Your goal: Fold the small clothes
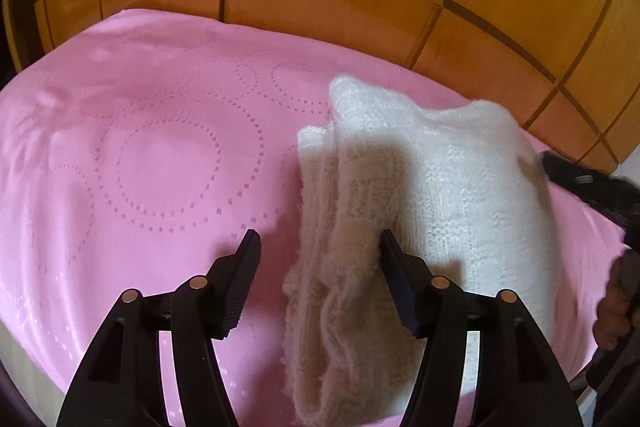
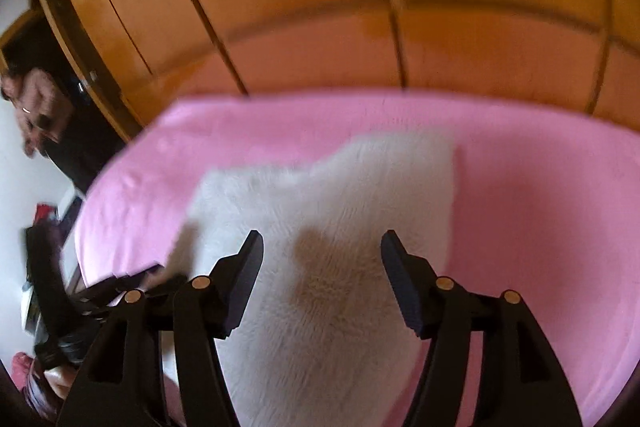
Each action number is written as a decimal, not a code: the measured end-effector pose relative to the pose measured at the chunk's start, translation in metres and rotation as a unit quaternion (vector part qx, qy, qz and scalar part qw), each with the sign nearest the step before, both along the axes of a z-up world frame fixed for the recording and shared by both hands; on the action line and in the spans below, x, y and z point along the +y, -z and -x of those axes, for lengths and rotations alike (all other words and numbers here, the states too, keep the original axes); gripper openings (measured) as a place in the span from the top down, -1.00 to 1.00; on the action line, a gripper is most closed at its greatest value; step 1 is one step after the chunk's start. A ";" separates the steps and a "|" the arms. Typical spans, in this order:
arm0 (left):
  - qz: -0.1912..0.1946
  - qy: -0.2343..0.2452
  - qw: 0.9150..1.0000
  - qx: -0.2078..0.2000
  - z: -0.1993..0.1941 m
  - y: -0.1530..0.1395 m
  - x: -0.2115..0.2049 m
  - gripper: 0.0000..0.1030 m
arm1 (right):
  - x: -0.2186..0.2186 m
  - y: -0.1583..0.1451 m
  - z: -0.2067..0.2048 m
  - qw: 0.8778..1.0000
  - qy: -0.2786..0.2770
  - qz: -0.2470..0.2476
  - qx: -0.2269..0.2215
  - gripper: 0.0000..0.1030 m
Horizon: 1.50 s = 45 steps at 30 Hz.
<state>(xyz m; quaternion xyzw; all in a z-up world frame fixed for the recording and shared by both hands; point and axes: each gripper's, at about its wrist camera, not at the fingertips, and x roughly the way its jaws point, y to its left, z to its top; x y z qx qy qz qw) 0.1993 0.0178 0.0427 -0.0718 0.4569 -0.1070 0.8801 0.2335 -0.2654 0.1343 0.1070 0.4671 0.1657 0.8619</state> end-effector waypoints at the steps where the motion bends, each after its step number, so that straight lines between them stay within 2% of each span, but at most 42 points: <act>1: -0.001 0.003 1.000 -0.001 0.000 0.003 0.000 -0.16 | 0.009 0.012 -0.003 1.000 -0.004 0.024 0.005 -0.21; 3: -0.002 0.007 1.000 -0.005 0.001 0.006 0.000 -0.16 | 0.016 0.018 -0.003 0.998 -0.012 0.053 -0.006 -0.22; 4: -0.002 0.010 1.000 -0.007 0.001 0.008 0.000 -0.17 | 0.016 0.015 -0.001 0.999 -0.013 0.051 -0.011 -0.27; 6: 0.001 0.015 1.000 -0.010 0.002 0.010 0.001 -0.17 | 0.006 0.006 0.004 1.000 -0.016 0.019 -0.020 -0.43; 8: 0.007 0.020 1.000 -0.012 0.002 0.012 0.004 -0.17 | -0.017 -0.003 0.007 0.999 0.011 -0.025 -0.030 -0.68; 9: 0.010 0.022 1.000 -0.012 0.001 0.012 0.004 -0.17 | -0.030 -0.003 0.007 0.998 0.025 -0.048 -0.028 -0.72; 13: 0.022 0.022 0.999 -0.014 0.001 0.017 0.009 -0.30 | -0.069 0.017 0.007 0.992 0.054 -0.116 0.012 -0.79; 15: 0.036 0.025 0.999 -0.011 0.000 0.019 0.012 -0.30 | -0.078 0.031 0.004 0.988 0.056 -0.143 0.034 -0.79; 17: 0.047 0.026 0.998 -0.010 -0.001 0.022 0.015 -0.40 | -0.080 0.045 0.001 0.983 0.049 -0.167 0.055 -0.80; 18: 0.051 0.026 0.998 -0.008 -0.002 0.024 0.017 -0.51 | -0.080 0.054 0.000 0.981 0.045 -0.179 0.066 -0.80; 20: 0.077 0.029 0.997 0.006 -0.007 0.031 0.025 -0.57 | -0.079 0.064 -0.003 0.977 0.043 -0.193 0.075 -0.84; 22: 0.121 0.031 0.992 0.025 -0.013 0.038 0.034 -0.57 | -0.079 0.073 -0.006 0.971 0.037 -0.221 0.083 -0.85; 26: 0.166 0.045 0.985 0.030 -0.017 0.047 0.043 -0.57 | -0.071 0.078 -0.012 0.963 0.013 -0.253 0.096 -0.90; 27: 0.176 0.048 0.983 0.031 -0.017 0.049 0.045 -0.50 | -0.065 0.079 -0.014 0.964 0.005 -0.247 0.097 -0.91; 28: 0.195 0.053 0.979 0.034 -0.017 0.051 0.048 -0.35 | -0.058 0.079 -0.016 0.966 -0.004 -0.240 0.095 -0.91; 29: 0.218 0.056 0.974 0.040 -0.017 0.053 0.050 -0.27 | -0.053 0.079 -0.019 0.967 -0.008 -0.238 0.094 -0.87; 30: 0.234 0.059 0.969 0.044 -0.016 0.054 0.052 -0.08 | -0.050 0.079 -0.019 0.967 -0.008 -0.237 0.094 -0.82; 31: 0.258 0.065 0.963 0.051 -0.015 0.057 0.053 0.05 | -0.048 0.079 -0.019 0.968 -0.008 -0.233 0.095 -0.57; 32: 0.267 0.066 0.960 0.051 -0.014 0.058 0.054 0.06 | -0.047 0.078 -0.018 0.967 -0.010 -0.234 0.098 -0.34; 33: 0.272 0.066 0.959 0.049 -0.012 0.058 0.053 0.18 | -0.047 0.076 -0.015 0.967 -0.009 -0.236 0.096 -0.24; 34: 0.290 0.071 0.953 0.050 -0.010 0.060 0.053 0.29 | -0.046 0.068 -0.010 0.970 -0.008 -0.229 0.087 -0.08; 35: 0.309 0.070 0.947 0.054 -0.009 0.061 0.054 0.32 | -0.045 0.064 -0.006 0.971 -0.008 -0.224 0.080 -0.01; 36: 0.320 0.071 0.943 0.053 -0.007 0.061 0.055 0.36 | -0.045 0.056 0.001 0.973 -0.007 -0.221 0.069 0.01; 39: 0.319 0.088 0.943 0.045 0.001 0.051 0.046 0.39 | -0.046 0.037 0.017 0.973 -0.003 -0.226 0.042 0.08; 41: 0.323 0.107 0.939 0.043 0.003 0.042 0.033 0.41 | -0.058 0.024 0.032 0.973 0.005 -0.232 0.020 0.09; 45: 0.314 0.167 0.933 0.052 -0.004 0.025 -0.025 0.41 | -0.101 -0.003 0.060 0.972 0.030 -0.231 -0.022 0.09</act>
